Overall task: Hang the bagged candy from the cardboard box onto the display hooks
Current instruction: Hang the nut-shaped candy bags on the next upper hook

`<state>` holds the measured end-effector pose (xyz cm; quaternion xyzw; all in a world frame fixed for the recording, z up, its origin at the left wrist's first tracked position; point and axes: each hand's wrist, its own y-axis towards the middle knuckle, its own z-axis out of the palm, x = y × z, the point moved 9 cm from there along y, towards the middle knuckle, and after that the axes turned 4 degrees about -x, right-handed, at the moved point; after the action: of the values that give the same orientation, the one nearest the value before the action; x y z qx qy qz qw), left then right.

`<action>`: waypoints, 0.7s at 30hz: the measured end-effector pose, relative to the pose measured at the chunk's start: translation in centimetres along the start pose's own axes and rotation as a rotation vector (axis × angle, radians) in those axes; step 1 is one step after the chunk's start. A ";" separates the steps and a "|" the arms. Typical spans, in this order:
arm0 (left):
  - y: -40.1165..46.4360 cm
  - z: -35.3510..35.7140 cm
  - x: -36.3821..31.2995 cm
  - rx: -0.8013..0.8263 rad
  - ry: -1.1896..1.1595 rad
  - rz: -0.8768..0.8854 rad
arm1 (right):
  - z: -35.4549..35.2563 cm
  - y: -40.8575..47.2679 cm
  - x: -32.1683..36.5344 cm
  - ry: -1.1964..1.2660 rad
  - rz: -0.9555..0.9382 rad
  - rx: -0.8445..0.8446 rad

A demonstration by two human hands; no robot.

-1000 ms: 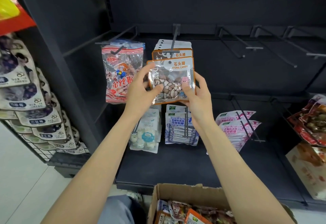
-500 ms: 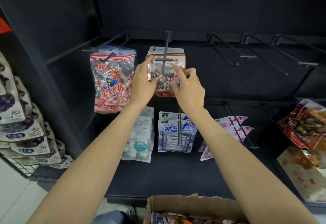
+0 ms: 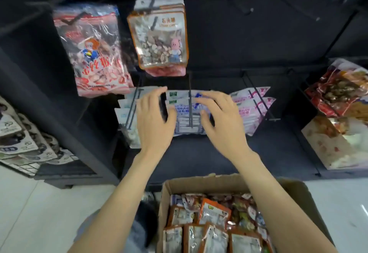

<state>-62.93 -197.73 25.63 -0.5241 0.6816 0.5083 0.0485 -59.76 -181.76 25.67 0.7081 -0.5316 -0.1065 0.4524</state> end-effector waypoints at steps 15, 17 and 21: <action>-23.4 17.9 10.0 0.887 0.302 -0.035 | 2.7 -38.8 -17.1 -0.131 0.895 1.072; -24.7 18.9 11.5 0.943 0.373 -0.057 | 4.3 -41.7 -17.3 -0.190 0.839 1.233; -26.5 19.6 13.0 1.013 0.414 -0.007 | 7.6 -46.3 -16.5 -0.213 0.687 1.472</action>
<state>-57.70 -190.05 -8.54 -0.5265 0.8348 0.0027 0.1610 -40.96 -170.55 -19.03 0.6076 -0.6926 0.3475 -0.1739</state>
